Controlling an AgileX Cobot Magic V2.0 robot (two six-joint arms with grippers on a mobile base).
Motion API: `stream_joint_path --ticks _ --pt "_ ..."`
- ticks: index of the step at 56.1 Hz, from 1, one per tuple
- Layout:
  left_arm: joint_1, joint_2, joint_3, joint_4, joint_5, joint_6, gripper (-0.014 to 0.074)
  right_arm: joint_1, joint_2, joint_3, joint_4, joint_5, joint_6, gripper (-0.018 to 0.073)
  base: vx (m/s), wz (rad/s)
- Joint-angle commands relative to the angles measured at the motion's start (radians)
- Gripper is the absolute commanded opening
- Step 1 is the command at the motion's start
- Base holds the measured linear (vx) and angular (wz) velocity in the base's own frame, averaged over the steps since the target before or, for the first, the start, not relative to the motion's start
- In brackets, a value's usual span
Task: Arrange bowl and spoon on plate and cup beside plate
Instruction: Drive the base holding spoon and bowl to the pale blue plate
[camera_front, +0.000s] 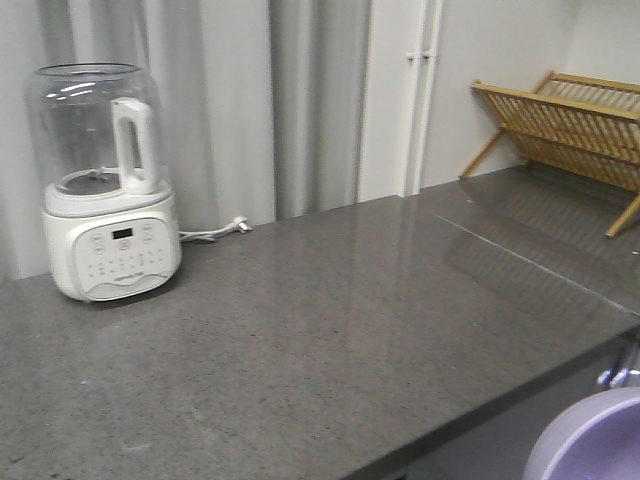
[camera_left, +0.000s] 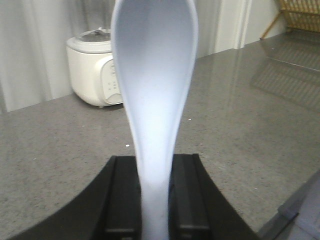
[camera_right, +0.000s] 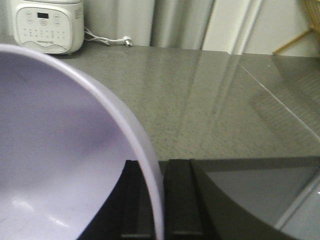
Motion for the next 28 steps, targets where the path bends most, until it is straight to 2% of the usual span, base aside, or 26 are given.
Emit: stream_joint_path --ticks 1,28 --pt "-0.005 0.011 -0.022 -0.018 -0.086 -0.006 0.0 0.002 0.006 -0.027 0.003 -0.093 0.0 -0.0009 -0.16 -0.58" --pt "-0.005 0.011 -0.022 -0.018 -0.086 -0.006 0.0 0.002 0.006 -0.027 0.003 -0.093 0.0 -0.0009 -0.13 -0.53"
